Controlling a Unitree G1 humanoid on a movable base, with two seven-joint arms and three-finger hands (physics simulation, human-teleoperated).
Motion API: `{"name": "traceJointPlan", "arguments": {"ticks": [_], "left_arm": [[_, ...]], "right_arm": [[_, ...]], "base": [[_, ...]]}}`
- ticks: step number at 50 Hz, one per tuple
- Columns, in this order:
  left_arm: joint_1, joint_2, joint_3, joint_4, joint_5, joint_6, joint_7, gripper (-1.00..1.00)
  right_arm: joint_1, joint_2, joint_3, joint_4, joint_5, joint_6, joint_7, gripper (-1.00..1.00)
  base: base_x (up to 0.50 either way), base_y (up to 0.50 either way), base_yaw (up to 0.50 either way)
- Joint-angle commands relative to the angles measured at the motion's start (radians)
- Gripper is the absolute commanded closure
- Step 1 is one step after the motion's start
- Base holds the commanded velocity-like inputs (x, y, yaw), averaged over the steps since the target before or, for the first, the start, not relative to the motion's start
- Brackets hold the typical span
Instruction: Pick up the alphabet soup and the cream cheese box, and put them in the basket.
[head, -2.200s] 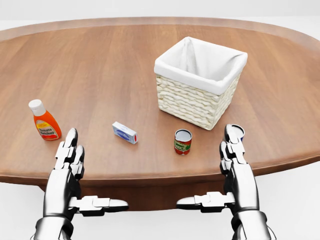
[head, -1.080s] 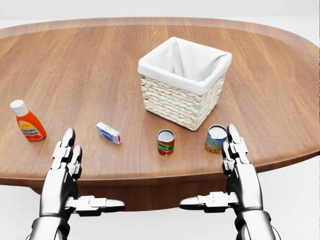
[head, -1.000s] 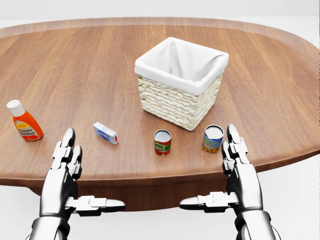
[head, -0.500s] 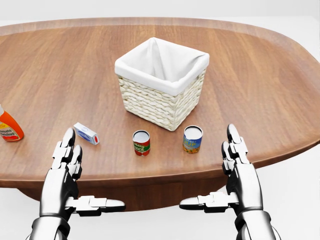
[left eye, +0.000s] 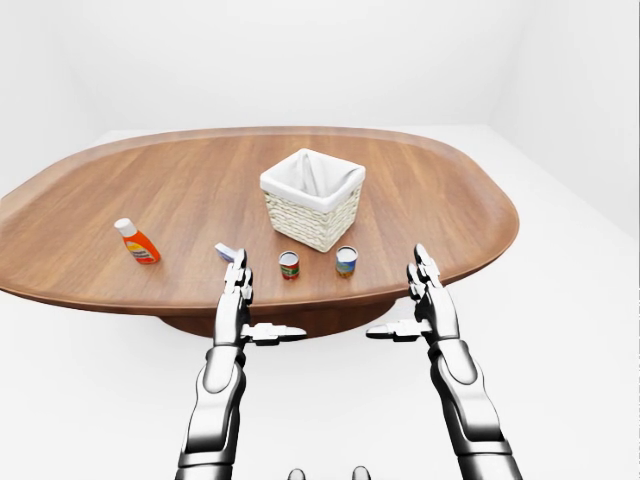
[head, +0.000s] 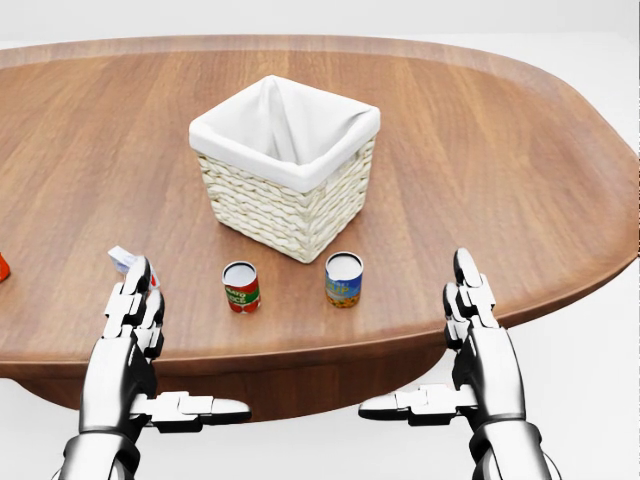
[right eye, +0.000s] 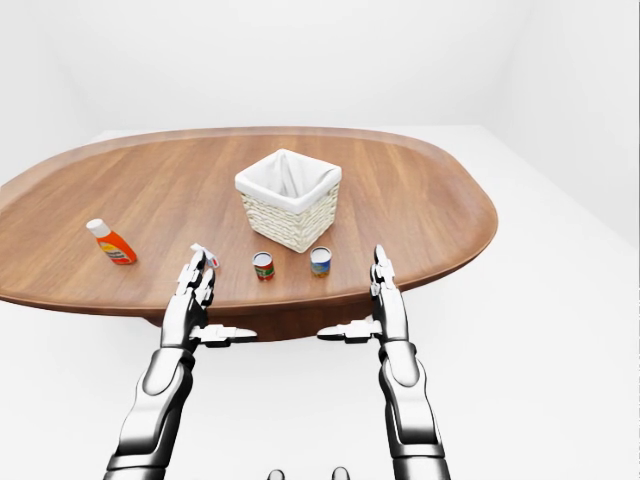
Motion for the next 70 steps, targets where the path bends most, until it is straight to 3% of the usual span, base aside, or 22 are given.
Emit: {"name": "traceJointPlan", "arguments": {"ticks": [1,4,6,9,12,17,21,24,25,29,31,34,38,43,49,54,57,60,65,68,70], "left_arm": [[-0.010,0.002,0.004,0.030,-0.002,-0.020,-0.002,-1.00],[-0.002,0.001,0.001,0.006,-0.001,-0.004,-0.001,-1.00],[-0.007,0.002,0.003,0.018,-0.002,-0.011,-0.001,-1.00],[0.004,-0.001,-0.003,-0.015,0.001,0.011,0.001,-1.00],[-0.004,0.001,0.002,0.012,-0.001,-0.009,-0.001,-1.00],[-0.011,0.002,0.003,0.031,-0.002,-0.020,-0.002,-1.00],[0.002,0.000,-0.002,-0.009,0.000,0.007,0.000,-1.00],[0.001,0.001,0.000,-0.001,-0.001,0.000,-0.001,-1.00],[-0.006,0.002,0.003,0.018,-0.002,-0.013,-0.002,-1.00],[-0.002,0.001,0.001,0.005,-0.001,-0.003,-0.002,-1.00],[-0.008,0.002,0.003,0.022,-0.002,-0.014,-0.003,-1.00],[0.006,-0.001,-0.002,-0.022,0.000,0.015,0.000,-1.00],[-0.004,0.001,0.002,0.011,-0.001,-0.007,-0.002,-1.00],[0.009,-0.002,-0.004,-0.027,0.001,0.019,0.001,-1.00],[-0.001,0.000,0.001,0.000,0.000,0.000,-0.001,-1.00],[0.007,-0.001,-0.002,-0.019,0.001,0.012,0.001,-1.00],[-0.003,0.000,0.001,0.010,0.000,-0.007,-0.001,-1.00],[0.004,-0.001,-0.003,-0.015,0.002,0.009,0.001,-1.00],[0.006,-0.001,-0.001,-0.013,0.000,0.004,0.001,-1.00],[-0.007,0.002,0.006,0.020,-0.006,-0.014,0.000,-1.00],[-0.003,0.001,0.003,0.005,-0.005,0.000,0.001,-1.00]], "right_arm": [[-0.003,0.000,-0.001,0.009,0.000,-0.007,0.001,-1.00],[0.001,0.001,0.002,-0.005,-0.002,0.003,-0.001,-1.00],[-0.002,0.000,0.001,0.007,-0.004,-0.006,-0.001,-1.00],[0.002,0.000,0.002,-0.004,-0.005,0.000,-0.001,-1.00],[0.003,0.000,0.005,-0.005,-0.009,0.000,0.000,-1.00],[0.006,0.000,0.008,-0.012,-0.015,0.000,0.004,-1.00],[0.003,0.000,0.008,0.001,-0.018,-0.010,0.005,-1.00],[0.004,0.000,0.008,-0.003,-0.018,-0.008,0.006,-1.00],[0.005,0.001,0.009,-0.006,-0.020,-0.006,0.006,-1.00],[0.009,0.001,0.012,-0.015,-0.023,-0.003,0.009,-1.00],[0.005,0.001,0.010,-0.007,-0.022,-0.008,0.009,-1.00],[0.006,0.001,0.010,-0.010,-0.022,-0.005,0.010,-1.00],[0.006,0.001,0.008,-0.009,-0.019,-0.006,0.010,-1.00],[0.006,0.002,0.008,-0.010,-0.019,-0.003,0.009,-1.00],[0.001,0.000,0.007,0.002,-0.021,-0.009,0.008,-1.00],[0.003,0.001,0.007,-0.002,-0.020,-0.007,0.008,-1.00],[0.004,0.001,0.007,-0.004,-0.019,-0.007,0.008,-1.00],[0.003,0.001,0.006,0.000,-0.018,-0.007,0.006,-1.00],[0.004,0.001,0.006,-0.003,-0.018,-0.005,0.005,-1.00],[0.002,0.001,0.009,0.003,-0.021,-0.010,0.005,-1.00],[0.001,0.001,0.008,0.004,-0.021,-0.010,0.005,-1.00]], "base": [[0.00,-0.19,0.00],[0.00,-0.08,0.00],[0.00,0.00,0.00],[0.00,0.00,0.00],[0.00,0.00,0.00],[0.00,0.00,0.00],[0.00,0.00,0.00],[0.00,0.00,0.00],[0.00,0.00,0.00],[0.23,0.00,0.00],[0.26,0.00,0.00],[0.26,0.00,0.00],[0.26,0.00,0.00],[0.26,0.00,0.00],[0.21,0.00,0.00],[0.20,0.00,0.00],[0.19,0.00,0.00],[0.14,0.00,0.00],[0.09,0.00,0.00],[0.09,0.00,0.00],[0.09,0.00,0.00]]}}
